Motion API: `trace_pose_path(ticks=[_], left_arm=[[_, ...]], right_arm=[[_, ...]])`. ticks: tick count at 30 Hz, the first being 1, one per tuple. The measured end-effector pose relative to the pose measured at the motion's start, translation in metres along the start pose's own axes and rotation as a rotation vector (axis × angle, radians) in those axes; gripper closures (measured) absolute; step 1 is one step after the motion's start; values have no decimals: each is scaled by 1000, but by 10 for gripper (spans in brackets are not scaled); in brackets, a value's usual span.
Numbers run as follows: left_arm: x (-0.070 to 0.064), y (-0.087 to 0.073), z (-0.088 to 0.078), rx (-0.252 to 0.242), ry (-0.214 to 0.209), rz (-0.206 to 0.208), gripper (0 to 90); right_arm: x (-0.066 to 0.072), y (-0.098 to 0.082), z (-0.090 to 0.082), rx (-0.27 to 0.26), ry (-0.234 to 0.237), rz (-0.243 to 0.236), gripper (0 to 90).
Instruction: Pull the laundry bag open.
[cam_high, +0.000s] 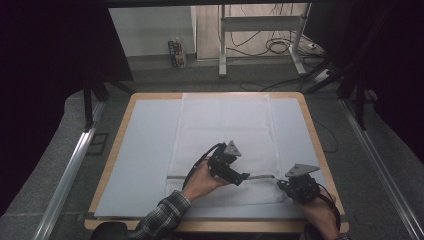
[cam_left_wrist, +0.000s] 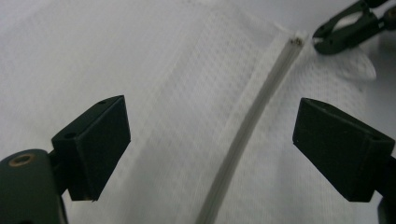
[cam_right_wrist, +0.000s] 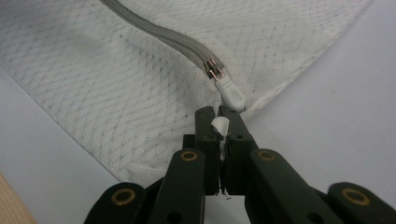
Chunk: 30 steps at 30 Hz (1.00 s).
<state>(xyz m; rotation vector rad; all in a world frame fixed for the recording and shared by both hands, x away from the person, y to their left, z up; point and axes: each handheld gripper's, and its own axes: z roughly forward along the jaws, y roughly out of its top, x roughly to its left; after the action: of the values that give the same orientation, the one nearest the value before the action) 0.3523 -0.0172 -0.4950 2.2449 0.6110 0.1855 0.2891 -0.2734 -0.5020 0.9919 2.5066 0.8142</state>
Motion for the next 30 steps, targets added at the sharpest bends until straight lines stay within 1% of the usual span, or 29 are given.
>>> trace_pose_path(ticks=[1, 2, 3, 4, 5, 6, 7, 8, 9, 10, 11, 12, 13, 14, 17, 18, 19, 20, 21, 22, 23, 24, 25, 26, 27, 28, 30], left_arm=[[-1, 5, 5, -4, -1, 6, 113], [-3, 14, 16, -4, -18, 14, 112], [-3, 14, 16, -4, -18, 14, 109], [-5, 19, 21, -4, -23, 19, 109], [-8, 28, 31, 2, -28, 38, 107], [-8, 28, 31, 2, -28, 38, 105], [-9, 31, 36, 10, -30, 54, 103], [-14, 38, 46, 13, -28, 62, 103], [-16, 41, 50, 14, -31, 64, 102], [-16, 41, 50, 14, -31, 64, 99], [-19, 45, 57, 14, -36, 72, 99], [-19, 45, 57, 14, -36, 72, 98], [-21, 46, 61, 8, -46, 59, 98], [-22, 47, 63, 21, -49, 75, 92], [-24, 47, 70, 28, -48, 83, 83], [-25, 47, 72, 31, -49, 79, 81], [-24, 46, 76, 29, -41, 58, 78], [-24, 46, 76, 29, -41, 58, 78], [-21, 46, 79, 33, -16, 51, 79], [-21, 46, 79, 33, -16, 51, 80], [-21, 46, 81, 32, -1, 43, 80], [-19, 47, 82, 39, 30, 51, 83], [-19, 47, 82, 39, 30, 51, 95], [-18, 49, 81, 37, 75, 51, 100], [-16, 49, 79, 36, 86, 53, 100], [-16, 49, 79, 36, 86, 53, 103], [-11, 48, 72, 33, 61, 36, 104]], right_arm=[[0, 0, 0, -1, -1, -3, 868], [0, 0, 0, -1, -2, -6, 868], [0, 0, 0, -1, -2, -6, 868], [0, 0, 0, 0, -1, -6, 867], [0, 0, 0, -4, -3, -7, 866], [0, 0, 0, -4, -3, -7, 866], [0, 0, -1, -7, -5, -6, 866], [0, 0, -1, -9, -5, -7, 866], [0, 0, -1, -11, -4, -7, 866], [0, 0, -1, -12, -3, -5, 866], [0, 0, -1, -12, -3, -2, 866], [0, 0, -1, -12, -3, -2, 866], [0, 0, -1, -13, -3, -3, 867], [0, 0, -1, -12, 0, -1, 866], [0, 0, -2, -22, -5, 3, 866], [0, 0, -3, -21, -6, 2, 866], [0, 0, -2, -21, -9, 1, 867], [0, 0, -2, -21, -9, 1, 867], [0, 0, -1, -12, -11, 3, 867], [0, 0, -1, -12, -11, 3, 867], [1, 0, -1, -10, -12, 2, 867], [0, 0, -1, -7, -10, 2, 868], [0, 0, -1, -7, -10, 2, 868], [0, 0, -1, -1, -10, 8, 868], [0, 0, 0, 4, -12, 9, 868], [0, 0, 0, 4, -12, 9, 868], [-2, -1, 1, 17, -17, 23, 868]])
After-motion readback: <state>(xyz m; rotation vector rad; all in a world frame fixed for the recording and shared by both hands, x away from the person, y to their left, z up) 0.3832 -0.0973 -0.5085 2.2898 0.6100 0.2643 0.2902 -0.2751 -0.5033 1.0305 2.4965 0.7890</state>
